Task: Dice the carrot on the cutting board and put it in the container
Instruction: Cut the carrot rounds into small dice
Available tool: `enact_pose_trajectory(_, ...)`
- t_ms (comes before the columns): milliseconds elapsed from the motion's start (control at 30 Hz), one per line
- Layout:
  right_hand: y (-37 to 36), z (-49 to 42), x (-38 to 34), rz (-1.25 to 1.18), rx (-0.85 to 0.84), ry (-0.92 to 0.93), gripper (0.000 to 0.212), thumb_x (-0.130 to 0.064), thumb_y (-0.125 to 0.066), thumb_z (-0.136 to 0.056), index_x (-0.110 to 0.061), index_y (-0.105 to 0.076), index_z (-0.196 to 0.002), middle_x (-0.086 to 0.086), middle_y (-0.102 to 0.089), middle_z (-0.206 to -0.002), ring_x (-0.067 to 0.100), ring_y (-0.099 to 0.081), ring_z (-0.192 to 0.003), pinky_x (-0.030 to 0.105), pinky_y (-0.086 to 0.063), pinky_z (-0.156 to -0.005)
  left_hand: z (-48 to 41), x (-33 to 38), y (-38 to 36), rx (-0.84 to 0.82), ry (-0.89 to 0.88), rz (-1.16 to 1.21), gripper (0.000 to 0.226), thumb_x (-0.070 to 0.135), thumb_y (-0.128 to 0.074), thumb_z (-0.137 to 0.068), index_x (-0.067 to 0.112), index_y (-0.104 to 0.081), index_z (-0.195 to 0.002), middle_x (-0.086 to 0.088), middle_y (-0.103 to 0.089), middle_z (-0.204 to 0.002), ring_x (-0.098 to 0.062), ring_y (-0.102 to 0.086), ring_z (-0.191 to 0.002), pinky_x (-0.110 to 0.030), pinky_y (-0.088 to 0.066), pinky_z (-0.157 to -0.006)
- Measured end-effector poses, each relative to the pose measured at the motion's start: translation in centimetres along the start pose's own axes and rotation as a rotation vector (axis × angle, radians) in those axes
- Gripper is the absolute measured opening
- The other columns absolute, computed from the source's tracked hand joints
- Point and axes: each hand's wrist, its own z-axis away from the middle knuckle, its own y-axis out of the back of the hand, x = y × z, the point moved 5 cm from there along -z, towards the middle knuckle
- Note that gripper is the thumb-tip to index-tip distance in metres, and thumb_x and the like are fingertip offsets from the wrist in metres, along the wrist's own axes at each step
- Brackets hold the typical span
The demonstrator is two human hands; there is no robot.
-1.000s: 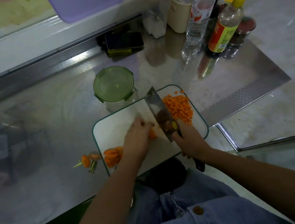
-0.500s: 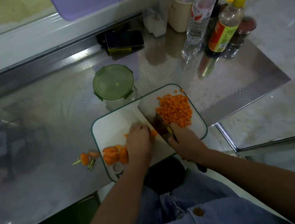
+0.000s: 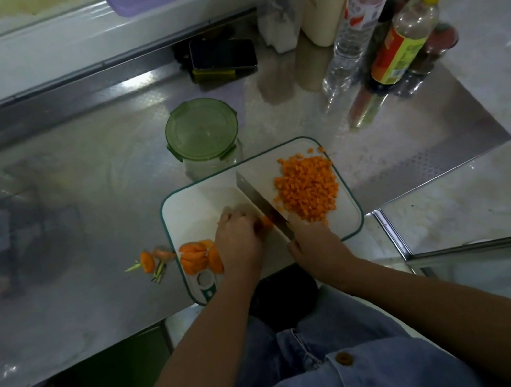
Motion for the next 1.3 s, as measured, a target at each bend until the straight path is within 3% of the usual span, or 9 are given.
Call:
enact_pose_trajectory(133, -0.3, -0.5, -0.4, 0.023, 0.023, 0.020, 0.023, -0.014, -0.047, -0.092, -0.009, -0.045, -0.114, 0.015, -0.060, -0.085, 0.033, -0.060, -0.076, 0.043, -0.050, -0.064, 0.0, 0.0, 0.1, 0.000, -0.007, 0.013, 0.017, 0.015, -0.059, -0.084, 0.016, -0.076, -0.090, -0.009, -0.066, -0.087, -0.028, -0.052, -0.095, -0.035, -0.042, -0.076)
enact_pose_trajectory(267, 0.6, -0.7, -0.4, -0.035, 0.053, 0.066, 0.025, -0.013, -0.048, -0.092, -0.006, -0.045, -0.116, 0.003, -0.049, -0.069, 0.026, -0.051, -0.063, 0.036, -0.037, -0.055, 0.2, 0.1, 0.4, 0.029, 0.013, 0.032, 0.014, 0.019, -0.062, -0.084, 0.017, -0.075, -0.088, -0.010, -0.065, -0.086, -0.029, -0.053, -0.094, -0.034, -0.042, -0.077)
enact_pose_trajectory(400, 1.0, -0.4, -0.3, -0.060, 0.057, 0.099, 0.024, -0.012, -0.047, -0.091, -0.008, -0.044, -0.114, 0.003, -0.050, -0.069, 0.024, -0.052, -0.060, 0.043, -0.046, -0.056, 0.2, -0.3, 0.1, -0.003, 0.045, 0.061, 0.015, 0.022, -0.061, -0.086, 0.020, -0.075, -0.090, -0.007, -0.064, -0.089, -0.026, -0.051, -0.097, -0.032, -0.039, -0.075)
enact_pose_trajectory(533, 0.6, -0.1, -0.3, -0.047, 0.028, 0.113, 0.024, -0.011, -0.047, -0.090, -0.008, -0.045, -0.113, -0.005, -0.041, -0.067, 0.019, -0.045, -0.060, 0.034, -0.037, -0.054, 0.2, -0.2, 0.1, -0.002, 0.053, 0.090, 0.015, 0.017, -0.061, -0.084, 0.018, -0.075, -0.090, -0.008, -0.064, -0.088, -0.026, -0.051, -0.096, -0.032, -0.038, -0.072)
enact_pose_trajectory(700, -0.4, 0.2, -0.4, 0.005, -0.026, 0.055, 0.027, -0.013, -0.047, -0.091, -0.008, -0.042, -0.117, 0.011, -0.055, -0.077, 0.031, -0.057, -0.070, 0.042, -0.049, -0.060, 0.1, -0.3, -0.1, 0.009, 0.073, 0.072, 0.015, 0.017, -0.062, -0.084, 0.017, -0.075, -0.090, -0.008, -0.063, -0.087, -0.027, -0.052, -0.094, -0.034, -0.039, -0.068)
enact_pose_trajectory(800, -0.7, -0.2, -0.8, -0.012, -0.029, 0.055, 0.028, -0.013, -0.047, -0.092, -0.007, -0.042, -0.119, 0.012, -0.057, -0.082, 0.026, -0.055, -0.070, 0.036, -0.041, -0.056, 0.0, -0.4, -0.4, -0.016, 0.080, 0.044, 0.015, 0.016, -0.061, -0.084, 0.016, -0.074, -0.091, -0.008, -0.061, -0.090, -0.027, -0.052, -0.096, -0.034, -0.038, -0.067)
enact_pose_trajectory(967, -0.1, -1.2, -1.3, -0.087, 0.046, 0.074, 0.021, -0.008, -0.047, -0.091, -0.003, -0.047, -0.111, -0.003, -0.042, -0.065, 0.022, -0.046, -0.061, 0.032, -0.028, -0.054, 0.1, -0.4, -0.2, -0.056, 0.068, 0.055, 0.019, 0.018, -0.059, -0.086, 0.018, -0.073, -0.099, -0.009, -0.059, -0.099, -0.027, -0.050, -0.100, -0.034, -0.040, -0.074)
enact_pose_trajectory(1133, 0.9, -0.6, -0.8, -0.112, 0.062, 0.104, 0.033, -0.007, -0.048, -0.090, -0.004, -0.044, -0.123, -0.003, -0.045, -0.059, 0.021, -0.047, -0.053, 0.041, -0.040, -0.051, 0.6, -0.6, 0.3, -0.018, -0.025, 0.040, 0.024, 0.020, -0.062, -0.084, 0.017, -0.070, -0.106, -0.008, -0.061, -0.109, -0.028, -0.047, -0.107, -0.035, -0.039, -0.085)
enact_pose_trajectory(1300, 0.7, -0.1, -1.1, -0.080, 0.023, 0.133, 0.022, -0.008, -0.047, -0.089, -0.003, -0.048, -0.110, 0.004, -0.049, -0.063, 0.023, -0.050, -0.057, 0.039, -0.040, -0.054, 1.0, -1.3, 0.7, 0.070, -0.005, -0.055, 0.014, 0.018, -0.073, -0.072, 0.012, -0.074, -0.084, -0.011, -0.062, -0.085, -0.033, -0.053, -0.092, -0.037, -0.045, -0.069)
